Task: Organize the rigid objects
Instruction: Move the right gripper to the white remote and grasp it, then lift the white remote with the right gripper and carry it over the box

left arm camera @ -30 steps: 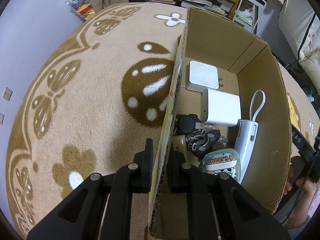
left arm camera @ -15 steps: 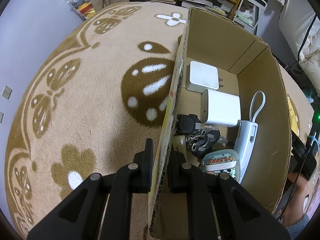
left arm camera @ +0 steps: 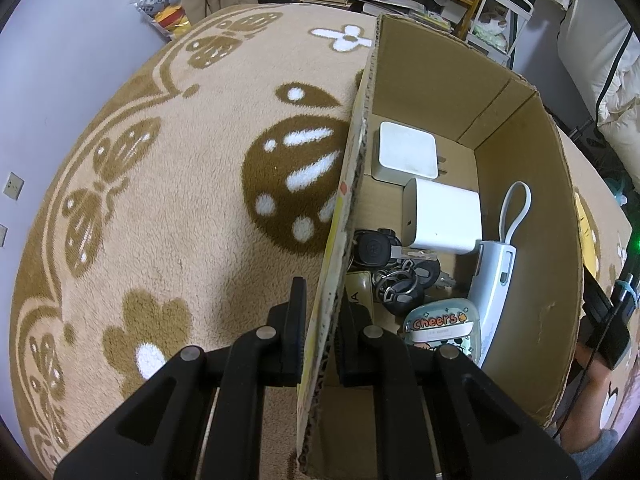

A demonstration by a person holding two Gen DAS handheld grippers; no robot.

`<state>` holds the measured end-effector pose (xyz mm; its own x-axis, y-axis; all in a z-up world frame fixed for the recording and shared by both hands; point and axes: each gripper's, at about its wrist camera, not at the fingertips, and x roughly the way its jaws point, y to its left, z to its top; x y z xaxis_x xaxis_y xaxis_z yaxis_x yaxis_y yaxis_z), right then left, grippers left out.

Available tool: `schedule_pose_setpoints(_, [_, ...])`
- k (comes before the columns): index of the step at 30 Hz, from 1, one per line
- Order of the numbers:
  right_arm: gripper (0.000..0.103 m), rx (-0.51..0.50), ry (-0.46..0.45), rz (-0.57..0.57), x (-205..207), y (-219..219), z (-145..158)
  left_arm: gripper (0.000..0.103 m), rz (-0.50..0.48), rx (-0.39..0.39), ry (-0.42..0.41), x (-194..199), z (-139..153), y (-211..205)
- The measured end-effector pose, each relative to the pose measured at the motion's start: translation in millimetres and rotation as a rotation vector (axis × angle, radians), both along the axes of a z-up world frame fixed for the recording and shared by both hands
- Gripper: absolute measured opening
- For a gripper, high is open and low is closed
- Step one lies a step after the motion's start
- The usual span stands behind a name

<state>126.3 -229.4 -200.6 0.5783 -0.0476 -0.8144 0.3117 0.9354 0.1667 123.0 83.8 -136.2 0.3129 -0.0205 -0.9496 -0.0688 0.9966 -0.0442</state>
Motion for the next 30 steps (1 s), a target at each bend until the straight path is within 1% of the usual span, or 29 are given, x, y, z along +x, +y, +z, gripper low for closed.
schedule_pose_setpoints(9, [0.044,0.106,-0.034,0.02,0,5,9,0.012,0.002,-0.01,0.0,0,0,1])
schedule_pose_setpoints(16, [0.044,0.136,-0.056,0.052,3,19,14,0.012,0.0,-0.007,0.0,-1,0,1])
schedule_pose_setpoints(20, [0.044,0.14,-0.079,0.065,3,24,22,0.012,0.0,-0.005,0.0,-1,0,1])
schedule_pose_setpoints(30, [0.044,0.17,-0.116,0.068,-2,21,34,0.012,-0.005,0.004,-0.002,-1,1,-1])
